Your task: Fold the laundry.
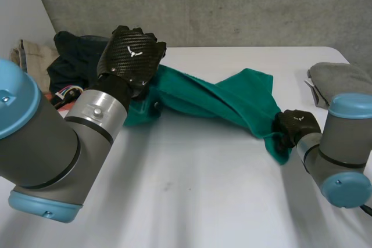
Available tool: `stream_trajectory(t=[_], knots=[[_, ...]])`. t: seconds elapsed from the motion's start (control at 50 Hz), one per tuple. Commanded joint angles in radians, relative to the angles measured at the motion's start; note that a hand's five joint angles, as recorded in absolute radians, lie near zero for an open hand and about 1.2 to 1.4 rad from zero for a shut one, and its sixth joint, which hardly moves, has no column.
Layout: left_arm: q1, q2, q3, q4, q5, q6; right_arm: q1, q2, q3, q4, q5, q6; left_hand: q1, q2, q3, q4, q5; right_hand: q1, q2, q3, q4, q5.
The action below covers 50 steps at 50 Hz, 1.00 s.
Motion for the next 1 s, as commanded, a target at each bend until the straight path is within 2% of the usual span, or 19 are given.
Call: stream_trajectory(t=[0.02,0.12,0.14,0.18,0.26,0.28,0.36,0.48,0.56,0.64,0.7,0.74,0.8,0.82,0.86,0.88,0.9,0.96,1.0], knots=[[0.0,0.038,-0.009,-0.004,-0.004,0.0,-0.017,0.005,-0.018,-0.056,0.049,-0.02,0.266,0.2,0.204,0.196,0.221,0.466,0.449,0.459,0.456,0.466],[0.019,0.075,-0.015,-0.046,-0.006,0.001,-0.02,-0.238,0.053,-0.08,0.021,-0.032,0.266,0.2,0.204,0.196,0.221,0.466,0.449,0.459,0.456,0.466],[0.023,0.078,-0.018,-0.054,-0.004,0.003,-0.023,-0.315,0.058,-0.073,-0.001,-0.055,0.266,0.2,0.204,0.196,0.221,0.466,0.449,0.459,0.456,0.466],[0.042,0.084,-0.023,-0.071,-0.004,0.008,-0.035,-0.37,0.055,-0.045,-0.037,-0.087,0.266,0.2,0.204,0.196,0.221,0.466,0.449,0.459,0.456,0.466],[0.111,0.096,-0.039,-0.138,0.002,0.011,-0.124,-0.466,0.015,0.131,-0.152,-0.213,0.266,0.2,0.204,0.196,0.221,0.466,0.449,0.459,0.456,0.466],[0.141,0.098,-0.047,-0.181,0.005,0.011,-0.158,-0.498,-0.026,0.23,-0.193,-0.274,0.266,0.2,0.204,0.196,0.221,0.466,0.449,0.459,0.456,0.466],[0.2,0.095,-0.055,-0.287,0.016,0.012,-0.221,-0.552,-0.143,0.465,-0.261,-0.403,0.266,0.2,0.204,0.196,0.221,0.466,0.449,0.459,0.456,0.466],[0.217,0.034,-0.04,-0.396,0.071,0.043,-0.232,-0.559,-0.252,0.659,-0.276,-0.489,0.266,0.2,0.204,0.196,0.221,0.466,0.449,0.459,0.456,0.466],[0.223,-0.052,0.002,-0.409,0.082,0.132,-0.23,-0.523,-0.272,0.733,-0.276,-0.538,0.266,0.2,0.204,0.196,0.221,0.466,0.449,0.459,0.456,0.466],[0.23,-0.172,0.114,-0.398,0.082,0.239,-0.22,-0.36,-0.35,0.739,-0.238,-0.612,0.266,0.2,0.204,0.196,0.221,0.466,0.449,0.459,0.456,0.466],[0.229,-0.259,0.285,-0.382,0.073,0.303,-0.184,-0.231,-0.503,0.739,-0.157,-0.641,0.266,0.2,0.204,0.196,0.221,0.466,0.449,0.459,0.456,0.466],[0.229,-0.328,0.453,-0.352,0.057,0.323,-0.16,-0.138,-0.684,0.727,-0.073,-0.64,0.266,0.2,0.204,0.196,0.221,0.466,0.449,0.459,0.456,0.466],[0.218,-0.382,0.635,-0.282,0.048,0.32,-0.143,-0.05,-0.92,0.667,0.0,-0.627,0.266,0.2,0.204,0.196,0.221,0.466,0.449,0.459,0.456,0.466],[0.217,-0.404,0.733,-0.204,0.042,0.32,-0.126,-0.006,-1.062,0.591,0.03,-0.609,0.266,0.2,0.204,0.196,0.221,0.466,0.449,0.459,0.456,0.466],[0.218,-0.408,0.798,-0.101,0.034,0.319,-0.105,0.02,-1.166,0.502,0.041,-0.578,0.266,0.2,0.204,0.196,0.221,0.466,0.449,0.459,0.456,0.466],[0.218,-0.408,0.815,-0.044,0.031,0.317,-0.1,0.022,-1.192,0.456,0.041,-0.559,0.266,0.2,0.204,0.196,0.221,0.466,0.449,0.459,0.456,0.466],[0.217,-0.405,0.821,0.074,0.022,0.313,-0.088,0.016,-1.196,0.369,0.041,-0.517,0.266,0.2,0.204,0.196,0.221,0.466,0.449,0.459,0.456,0.466],[0.217,-0.401,0.813,0.25,0.011,0.307,-0.081,-0.028,-1.133,0.221,0.035,-0.451,0.266,0.2,0.204,0.196,0.221,0.466,0.449,0.459,0.456,0.466],[0.215,-0.401,0.801,0.265,0.008,0.308,-0.08,-0.055,-1.096,0.195,0.028,-0.442,0.266,0.2,0.204,0.196,0.221,0.466,0.449,0.459,0.456,0.466]])
